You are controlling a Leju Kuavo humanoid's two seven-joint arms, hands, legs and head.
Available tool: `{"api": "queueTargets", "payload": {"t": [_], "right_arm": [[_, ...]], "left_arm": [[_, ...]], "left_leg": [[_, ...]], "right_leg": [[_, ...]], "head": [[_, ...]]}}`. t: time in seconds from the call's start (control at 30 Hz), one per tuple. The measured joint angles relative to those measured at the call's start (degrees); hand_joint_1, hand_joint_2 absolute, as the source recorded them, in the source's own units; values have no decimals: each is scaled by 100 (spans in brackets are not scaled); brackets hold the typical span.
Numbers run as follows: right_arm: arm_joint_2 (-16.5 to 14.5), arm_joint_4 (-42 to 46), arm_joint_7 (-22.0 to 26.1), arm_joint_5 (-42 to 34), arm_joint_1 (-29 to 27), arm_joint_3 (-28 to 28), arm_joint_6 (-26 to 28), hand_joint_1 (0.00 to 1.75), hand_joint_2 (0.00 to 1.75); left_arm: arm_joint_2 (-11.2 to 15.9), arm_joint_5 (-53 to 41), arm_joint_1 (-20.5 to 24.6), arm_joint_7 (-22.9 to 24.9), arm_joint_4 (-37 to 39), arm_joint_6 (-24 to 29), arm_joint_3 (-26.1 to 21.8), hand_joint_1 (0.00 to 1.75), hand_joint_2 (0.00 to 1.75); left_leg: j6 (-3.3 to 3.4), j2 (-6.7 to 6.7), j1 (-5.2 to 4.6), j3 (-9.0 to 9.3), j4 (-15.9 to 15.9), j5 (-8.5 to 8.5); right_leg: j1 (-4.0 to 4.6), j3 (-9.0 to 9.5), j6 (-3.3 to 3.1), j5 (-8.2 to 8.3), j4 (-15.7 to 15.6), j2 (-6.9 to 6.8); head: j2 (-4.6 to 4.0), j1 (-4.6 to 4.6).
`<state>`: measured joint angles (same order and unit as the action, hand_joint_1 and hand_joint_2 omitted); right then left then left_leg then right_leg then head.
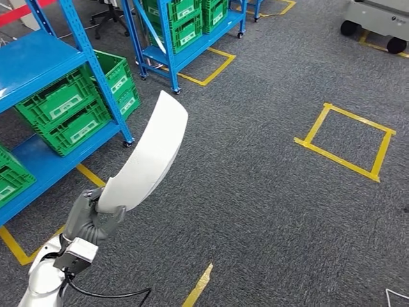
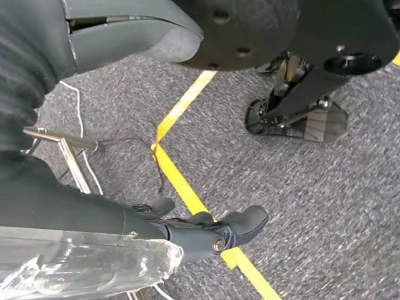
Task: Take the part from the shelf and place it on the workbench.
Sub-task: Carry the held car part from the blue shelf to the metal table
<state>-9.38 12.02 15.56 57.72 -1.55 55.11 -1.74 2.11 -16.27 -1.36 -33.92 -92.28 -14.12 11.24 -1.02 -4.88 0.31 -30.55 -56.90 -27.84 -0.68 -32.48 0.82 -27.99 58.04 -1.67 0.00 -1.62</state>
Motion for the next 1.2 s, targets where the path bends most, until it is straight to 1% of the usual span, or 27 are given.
{"api": "queueTargets", "payload": {"t": [0.03,0.07,0.13,0.17,0.2,0.23,0.27,0.3,0.37,0.4,0.43,0.5,0.57,0.63,0.67,0.7,0.73,0.77,0.83,0.87,0.9,0.93,1.0,1.07,1.13,1.17,1.2], "right_arm": [[1,0,13,4,-1,8,-5,0,175],[1,0,20,9,3,18,-10,0,175],[2,0,27,22,23,41,-17,0,175],[2,0,30,31,32,49,-20,0,175],[2,0,31,43,35,52,-22,0,175],[2,0,33,55,34,55,-25,0,175],[2,0,35,68,31,58,-26,0,175],[2,0,37,79,29,64,-26,0,175],[-6,1,43,95,32,74,-30,0,175],[-10,2,47,102,37,78,-31,0,175],[-14,4,51,109,39,81,-32,0,175],[-7,10,57,122,32,89,-31,0,175],[4,14,61,134,21,94,-31,0,175],[10,15,64,143,32,96,-32,0,175],[11,15,65,148,41,97,-32,0,175],[13,15,65,152,44,97,-32,0,175],[14,16,66,157,41,97,-33,0,175],[18,17,66,158,36,98,-33,0,175],[26,20,66,162,36,99,-33,0,175],[29,21,67,166,45,99,-34,0,175],[30,22,69,170,55,101,-36,0,175],[29,22,71,176,61,104,-37,0,175],[28,22,72,186,57,123,-38,0,175],[28,22,72,190,51,143,-37,0,175],[28,22,72,191,59,154,-36,0,175],[28,22,72,191,63,160,-37,0,175],[28,22,72,191,62,166,-37,0,175]], "left_arm": [[-2,-17,23,2,19,11,3,175,175],[-3,-31,42,2,34,29,5,175,175],[-4,-51,60,3,61,67,6,175,175],[-5,-58,62,5,78,82,6,175,175],[-8,-67,64,8,96,94,6,175,175],[-11,-79,68,12,113,105,6,175,175],[-15,-92,78,16,128,117,7,175,175],[-20,-107,93,22,137,130,8,175,175],[-24,-129,130,33,144,153,8,175,175],[-27,-134,148,38,147,162,9,175,175],[-34,-138,166,42,150,167,12,175,175],[-65,-145,196,49,155,172,26,175,175],[-93,-147,221,51,160,174,43,175,175],[-107,-148,235,57,174,178,55,175,175],[-113,-149,237,65,185,179,62,175,175],[-118,-151,238,73,197,179,69,175,175],[-123,-154,241,80,207,179,76,175,175],[-128,-155,245,85,214,180,83,175,175],[-137,-156,265,93,221,186,95,175,175],[-139,-159,280,99,222,194,99,175,175],[-140,-165,298,106,224,202,103,175,175],[-142,-171,315,110,226,211,107,175,175],[-146,-183,346,114,231,224,113,175,175],[-149,-189,369,116,234,232,116,175,175],[-145,-192,376,117,242,236,118,175,175],[-143,-192,373,117,250,237,118,175,175],[-142,-192,369,118,262,238,119,175,175]], "left_leg": [[-27,57,15,-21,-67,-68],[-50,147,26,-90,-242,-200],[-71,348,34,-398,-932,-581],[-67,394,32,-583,-1319,-730],[-51,415,29,-715,-1576,-780],[-21,426,23,-758,-1630,-709],[26,443,12,-701,-1467,-535],[91,489,-8,-560,-1132,-299],[248,667,-45,-265,-458,27],[302,735,-62,-177,-246,79],[332,762,-70,-146,-155,66],[309,685,-56,-117,-34,77],[278,590,-14,-80,73,122],[272,486,0,-69,111,140],[272,428,1,-75,108,140],[269,367,1,-78,106,137],[262,309,2,-78,104,133],[249,257,5,-76,98,125],[199,167,9,-67,70,96],[164,134,-2,-68,43,76],[128,104,-16,-70,21,63],[97,75,-31,-72,6,57],[45,18,-31,-69,-5,48],[-10,113,-4,-114,-154,-97],[-48,319,15,-352,-742,-464],[-52,384,18,-529,-1144,-654],[-49,415,18,-683,-1478,-772]], "right_leg": [[-3,-3,-36,11,-1,44],[-9,-3,-70,23,-7,88],[-4,-11,-117,35,-9,188],[6,-16,-131,38,-9,246],[21,-17,-140,40,-8,309],[39,-14,-147,43,-8,374],[60,-6,-152,44,-8,439],[83,6,-155,46,-8,501],[106,5,-151,52,-4,605],[104,-15,-139,59,0,646],[93,-43,-118,72,1,680],[81,-98,-63,89,-3,722],[91,-209,-5,-38,167,564],[72,-508,59,-365,771,318],[49,-694,95,-525,1147,255],[27,-830,127,-609,1424,222],[7,-873,156,-590,1513,202],[-12,-797,180,-467,1375,176],[-32,-390,209,-130,623,22],[-31,-198,190,-22,281,-53],[-24,-80,156,23,68,-98],[-11,-45,113,11,3,-107],[-6,-57,20,32,10,-3],[-15,-63,-51,56,2,82],[-23,-68,-105,73,-3,171],[-19,-72,-119,77,-3,222],[-14,-75,-127,79,-3,277]], "head": [[0,2],[0,8],[0,18],[0,19],[0,19],[0,19],[0,19],[0,19],[0,0],[0,-4],[0,-7],[0,4],[0,-25],[0,-59],[0,-68],[0,-68],[0,-68],[0,-69],[0,-70],[0,-70],[0,-64],[0,-59],[0,-51],[0,-45],[0,-32],[0,-30],[0,-31]]}}
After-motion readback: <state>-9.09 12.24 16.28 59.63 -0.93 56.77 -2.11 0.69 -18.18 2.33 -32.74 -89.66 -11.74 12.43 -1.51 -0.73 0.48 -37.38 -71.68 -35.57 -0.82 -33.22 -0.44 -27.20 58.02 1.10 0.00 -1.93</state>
